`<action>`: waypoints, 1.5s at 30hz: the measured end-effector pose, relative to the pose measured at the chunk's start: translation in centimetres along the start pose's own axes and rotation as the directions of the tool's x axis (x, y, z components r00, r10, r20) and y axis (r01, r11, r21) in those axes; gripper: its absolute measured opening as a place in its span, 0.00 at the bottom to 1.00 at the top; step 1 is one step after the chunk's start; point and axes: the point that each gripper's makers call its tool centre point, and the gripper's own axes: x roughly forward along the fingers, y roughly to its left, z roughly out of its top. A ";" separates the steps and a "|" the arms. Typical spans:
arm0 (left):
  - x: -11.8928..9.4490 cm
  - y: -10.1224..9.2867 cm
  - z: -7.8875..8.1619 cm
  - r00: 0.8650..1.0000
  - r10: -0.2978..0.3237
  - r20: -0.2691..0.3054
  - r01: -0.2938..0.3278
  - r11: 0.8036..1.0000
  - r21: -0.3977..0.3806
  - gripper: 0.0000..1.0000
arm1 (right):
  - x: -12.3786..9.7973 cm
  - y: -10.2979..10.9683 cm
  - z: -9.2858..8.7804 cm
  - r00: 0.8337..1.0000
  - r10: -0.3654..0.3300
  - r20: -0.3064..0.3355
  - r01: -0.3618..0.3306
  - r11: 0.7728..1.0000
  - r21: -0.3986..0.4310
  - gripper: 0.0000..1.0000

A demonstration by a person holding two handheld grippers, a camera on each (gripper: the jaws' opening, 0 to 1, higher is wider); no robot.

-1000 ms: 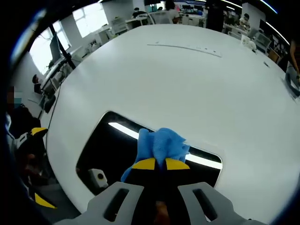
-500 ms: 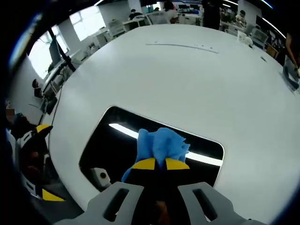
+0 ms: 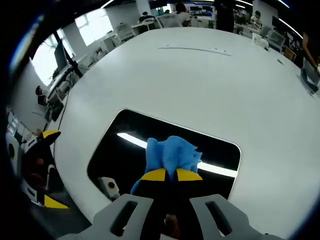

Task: Wipe the mirror surface with the cleaning cloth until all visible marks leave the cleaned area.

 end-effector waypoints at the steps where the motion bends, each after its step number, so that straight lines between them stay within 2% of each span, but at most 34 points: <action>1: 0.0 0.0 0.0 1.000 0.000 0.002 0.000 1.000 0.002 0.95 | 0.0 0.0 -0.1 1.000 0.001 0.000 -0.001 1.000 -0.001 0.00; 8: 0.0 -0.2 0.2 1.000 -0.011 0.015 0.011 1.000 -0.017 0.99 | -0.4 0.5 -0.8 1.000 -0.001 0.005 0.001 1.000 -0.024 0.00; 13: 0.0 -0.4 0.5 0.999 -0.025 0.026 0.025 1.000 -0.018 0.99 | -0.7 0.7 -1.5 1.000 0.011 -0.004 -0.011 1.000 -0.012 0.00; 22: 0.0 -0.5 0.0 1.000 -0.029 0.002 0.029 0.999 -0.025 0.99 | -1.3 1.3 -2.8 1.000 0.026 -0.010 -0.026 1.000 -0.013 0.00; 45: 0.0 -0.6 0.1 0.999 -0.033 0.011 0.033 0.999 -0.025 0.99 | -2.7 3.0 -5.4 0.998 0.059 -0.025 -0.059 0.998 -0.009 0.00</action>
